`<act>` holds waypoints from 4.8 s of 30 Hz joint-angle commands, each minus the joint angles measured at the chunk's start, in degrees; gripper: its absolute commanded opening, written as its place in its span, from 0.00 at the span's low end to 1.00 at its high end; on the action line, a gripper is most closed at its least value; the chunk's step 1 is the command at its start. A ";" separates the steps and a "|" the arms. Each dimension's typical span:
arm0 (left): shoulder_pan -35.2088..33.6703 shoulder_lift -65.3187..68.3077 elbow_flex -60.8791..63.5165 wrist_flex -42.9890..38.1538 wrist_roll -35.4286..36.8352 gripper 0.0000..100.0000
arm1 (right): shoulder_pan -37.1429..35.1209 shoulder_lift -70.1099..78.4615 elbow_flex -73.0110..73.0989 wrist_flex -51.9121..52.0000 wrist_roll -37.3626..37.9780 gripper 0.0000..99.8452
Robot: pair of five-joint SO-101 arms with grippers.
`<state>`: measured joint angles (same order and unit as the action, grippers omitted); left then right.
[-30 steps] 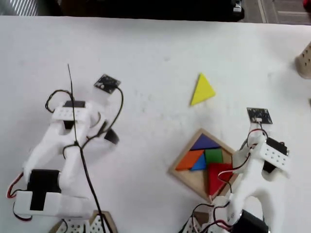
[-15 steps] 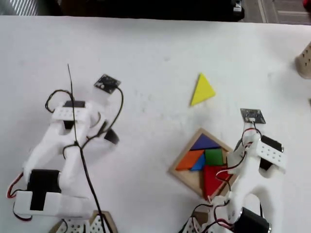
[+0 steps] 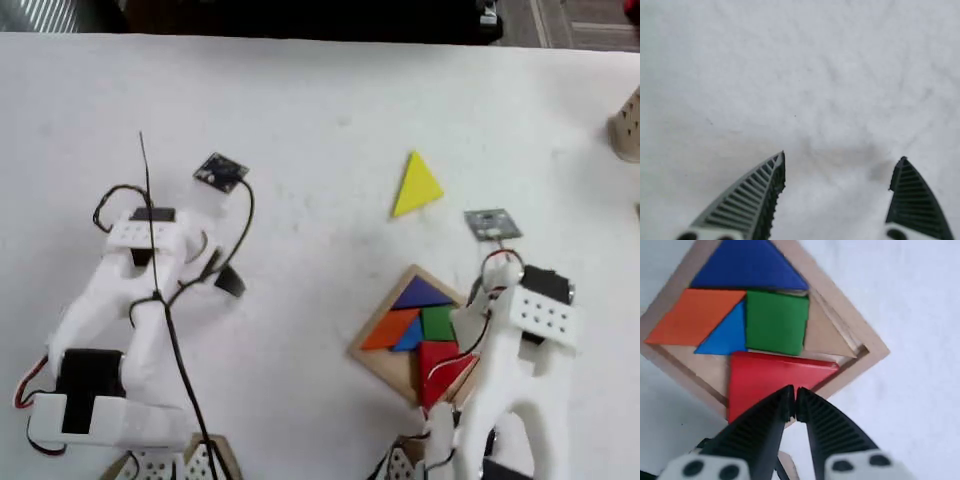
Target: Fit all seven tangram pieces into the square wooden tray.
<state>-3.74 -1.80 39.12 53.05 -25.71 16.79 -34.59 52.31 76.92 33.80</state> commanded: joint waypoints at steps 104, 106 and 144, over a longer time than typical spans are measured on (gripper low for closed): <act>-0.40 -0.13 -3.16 -0.70 -0.70 0.33 | 20.26 -3.74 15.03 -14.02 14.68 0.02; -0.31 -0.13 -3.08 -0.70 -0.70 0.33 | 20.09 -3.56 15.82 -16.75 14.68 0.02; -0.31 -0.13 -3.08 -0.70 -0.70 0.33 | 10.68 -3.21 16.09 -18.07 4.22 0.02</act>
<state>-3.74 -1.80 39.12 53.05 -25.71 29.71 -37.05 68.22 60.04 37.23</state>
